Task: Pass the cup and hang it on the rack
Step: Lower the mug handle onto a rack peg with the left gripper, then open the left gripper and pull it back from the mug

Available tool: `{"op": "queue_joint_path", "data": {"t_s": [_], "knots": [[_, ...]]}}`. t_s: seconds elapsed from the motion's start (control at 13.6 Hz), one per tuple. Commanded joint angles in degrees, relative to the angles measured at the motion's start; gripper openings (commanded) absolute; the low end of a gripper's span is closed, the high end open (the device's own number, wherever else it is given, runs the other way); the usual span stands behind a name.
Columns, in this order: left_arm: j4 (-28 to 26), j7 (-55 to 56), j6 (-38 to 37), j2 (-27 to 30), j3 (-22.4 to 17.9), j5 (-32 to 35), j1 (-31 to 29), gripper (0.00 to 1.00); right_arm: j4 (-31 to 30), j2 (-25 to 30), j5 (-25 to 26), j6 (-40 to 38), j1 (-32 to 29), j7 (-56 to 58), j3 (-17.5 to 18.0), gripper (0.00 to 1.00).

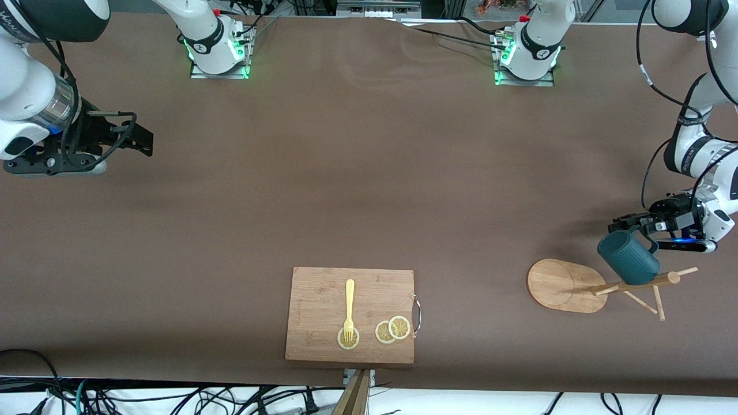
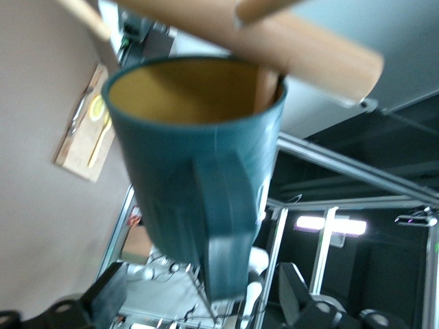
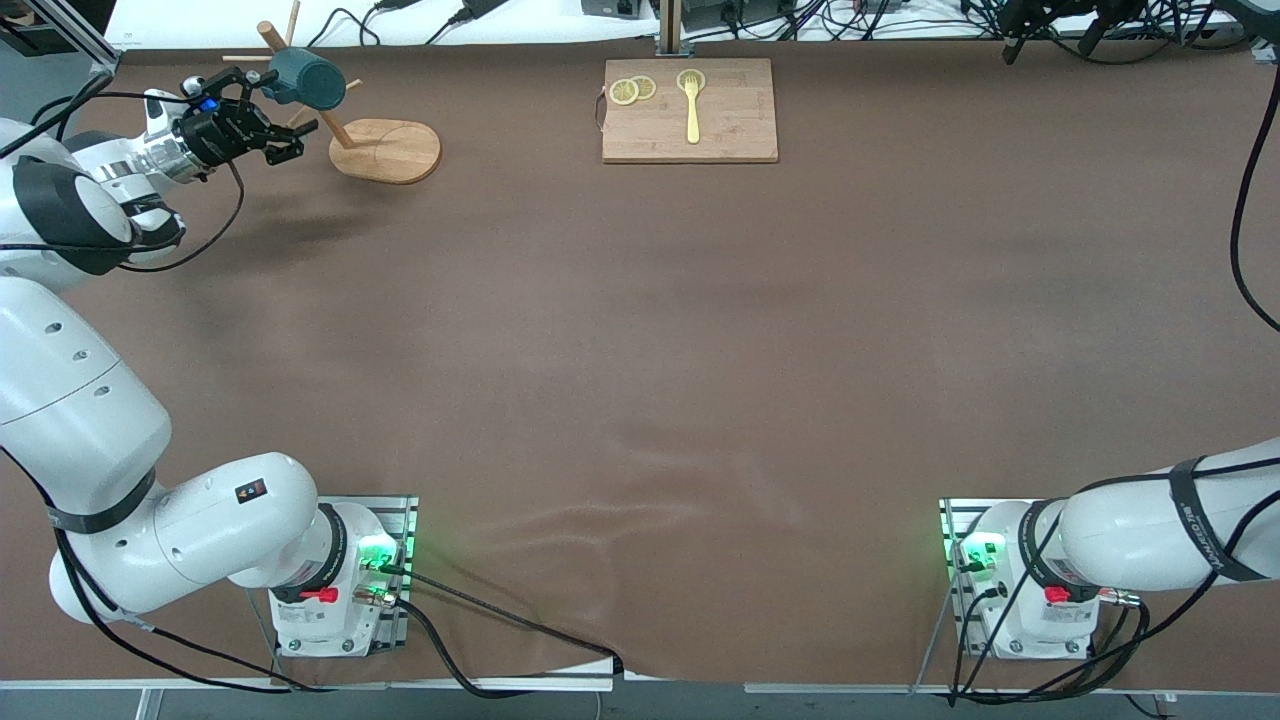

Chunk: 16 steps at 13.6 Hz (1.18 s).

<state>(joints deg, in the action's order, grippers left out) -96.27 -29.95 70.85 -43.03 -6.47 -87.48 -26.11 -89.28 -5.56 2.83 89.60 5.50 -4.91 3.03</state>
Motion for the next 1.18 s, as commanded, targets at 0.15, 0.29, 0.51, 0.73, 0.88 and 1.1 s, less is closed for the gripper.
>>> {"op": "queue_joint_path", "data": {"t_s": [0.15, 0.29, 0.51, 0.73, 0.88, 1.1], "knots": [[0.4, 0.1, -4.7, 6.1, 0.1, 19.1, -1.2, 1.0, -1.2, 1.2, 0.6, 0.4, -0.6, 0.0, 0.6, 1.0], [0.6, -0.1, -5.7, 8.7, 0.1, 29.2, -1.2, 1.0, -1.2, 1.2, 0.6, 0.4, -0.7, 0.0, 0.6, 1.0], [5.3, 0.2, -5.7, 12.1, 0.1, 40.2, 0.2, 1.0, -1.2, 1.2, 0.5, 0.4, -0.7, 0.0, 0.6, 1.0], [11.5, 3.4, -5.1, 15.2, -0.2, 50.3, 6.8, 1.0, -1.2, 1.2, 0.5, 0.4, -0.7, 0.0, 0.6, 1.0], [15.0, 7.8, -3.3, 17.0, -0.2, 55.5, 11.4, 1.0, -1.2, 1.2, 0.5, 0.4, -0.7, 0.0, 0.6, 1.0], [16.6, 12.2, 1.3, 19.9, -0.3, 66.2, 19.0, 1.0, -1.2, 1.2, 0.5, 0.5, -0.6, 0.0, 0.6, 1.0]]}}
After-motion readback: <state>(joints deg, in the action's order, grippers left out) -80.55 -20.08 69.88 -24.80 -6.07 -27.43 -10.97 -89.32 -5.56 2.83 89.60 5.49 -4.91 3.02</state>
